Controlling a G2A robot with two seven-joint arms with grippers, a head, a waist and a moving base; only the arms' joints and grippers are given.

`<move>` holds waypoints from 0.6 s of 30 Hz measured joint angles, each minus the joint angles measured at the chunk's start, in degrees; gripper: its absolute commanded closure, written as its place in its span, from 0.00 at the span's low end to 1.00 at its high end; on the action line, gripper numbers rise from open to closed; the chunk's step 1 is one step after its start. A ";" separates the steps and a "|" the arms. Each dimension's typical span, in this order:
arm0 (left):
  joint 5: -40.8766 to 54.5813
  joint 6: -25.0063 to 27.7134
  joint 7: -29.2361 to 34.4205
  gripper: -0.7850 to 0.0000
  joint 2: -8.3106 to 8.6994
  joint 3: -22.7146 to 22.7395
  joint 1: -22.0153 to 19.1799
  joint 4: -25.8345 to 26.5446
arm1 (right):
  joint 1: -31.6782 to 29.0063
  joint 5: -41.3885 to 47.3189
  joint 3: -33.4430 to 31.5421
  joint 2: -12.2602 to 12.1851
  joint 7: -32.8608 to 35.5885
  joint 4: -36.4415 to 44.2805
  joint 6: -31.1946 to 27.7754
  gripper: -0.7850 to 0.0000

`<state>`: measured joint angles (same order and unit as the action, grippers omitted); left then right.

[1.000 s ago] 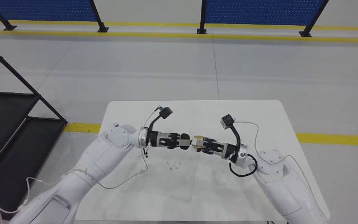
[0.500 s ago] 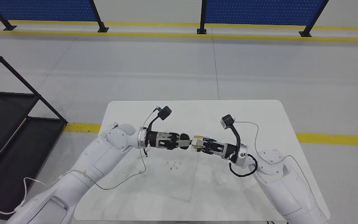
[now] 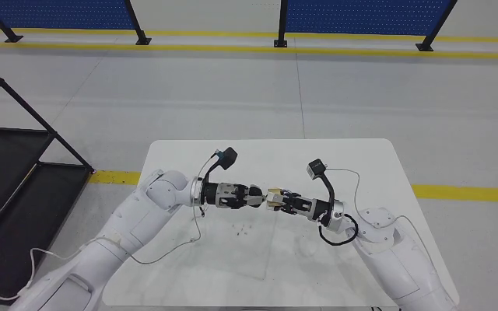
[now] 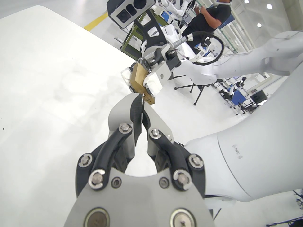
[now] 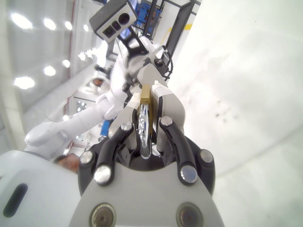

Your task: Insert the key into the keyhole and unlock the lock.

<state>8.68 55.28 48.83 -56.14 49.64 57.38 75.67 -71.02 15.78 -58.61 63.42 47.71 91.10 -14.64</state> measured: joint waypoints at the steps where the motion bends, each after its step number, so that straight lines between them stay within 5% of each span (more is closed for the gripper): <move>1: -0.43 0.23 -0.27 1.00 0.00 0.09 0.08 0.06 | 0.00 0.00 0.00 0.00 0.00 0.00 0.00 1.00; 18: -12.23 2.68 -8.91 1.00 0.06 2.81 2.49 2.84 | 0.00 0.00 0.00 0.00 0.00 0.00 0.00 1.00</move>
<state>-3.55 57.96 39.92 -56.08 52.46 59.87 78.50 -71.02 15.78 -58.61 63.42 47.71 91.10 -14.64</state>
